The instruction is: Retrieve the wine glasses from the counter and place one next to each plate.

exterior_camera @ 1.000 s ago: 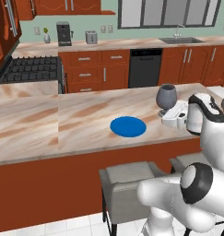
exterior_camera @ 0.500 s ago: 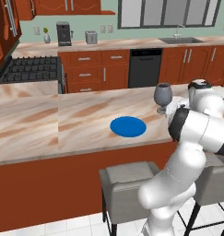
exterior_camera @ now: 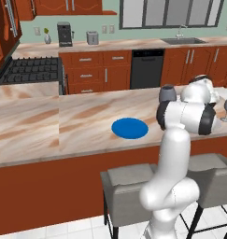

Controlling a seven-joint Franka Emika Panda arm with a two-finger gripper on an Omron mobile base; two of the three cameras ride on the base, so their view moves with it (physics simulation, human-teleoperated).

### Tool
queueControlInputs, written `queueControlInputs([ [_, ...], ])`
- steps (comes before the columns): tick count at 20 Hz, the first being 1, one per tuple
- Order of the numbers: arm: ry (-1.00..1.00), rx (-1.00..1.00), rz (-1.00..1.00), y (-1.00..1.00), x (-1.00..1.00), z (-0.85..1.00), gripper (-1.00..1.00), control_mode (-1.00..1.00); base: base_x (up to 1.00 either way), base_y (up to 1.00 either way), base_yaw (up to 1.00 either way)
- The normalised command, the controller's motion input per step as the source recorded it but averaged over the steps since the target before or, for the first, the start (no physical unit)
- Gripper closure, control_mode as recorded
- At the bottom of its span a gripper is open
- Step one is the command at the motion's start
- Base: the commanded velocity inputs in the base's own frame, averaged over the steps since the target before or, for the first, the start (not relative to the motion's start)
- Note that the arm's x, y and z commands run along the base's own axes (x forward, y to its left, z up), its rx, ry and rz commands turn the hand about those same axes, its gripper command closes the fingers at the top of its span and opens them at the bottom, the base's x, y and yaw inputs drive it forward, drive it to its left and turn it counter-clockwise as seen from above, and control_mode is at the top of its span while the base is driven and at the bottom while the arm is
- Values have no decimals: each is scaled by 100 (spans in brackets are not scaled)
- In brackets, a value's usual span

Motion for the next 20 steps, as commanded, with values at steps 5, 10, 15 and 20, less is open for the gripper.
queueControlInputs([
  [5, 0, -15, 0, 21, 1, -18, 100, -100, 0, 0, 0],
  [10, 0, -16, -4, 29, 3, -18, 100, -100, 0, 0, 0],
  [15, 0, -6, -5, 16, 6, -21, 100, -100, 0, 0, 0],
  [20, 4, 8, 0, 0, 2, -26, 100, -100, 0, 0, 0],
])
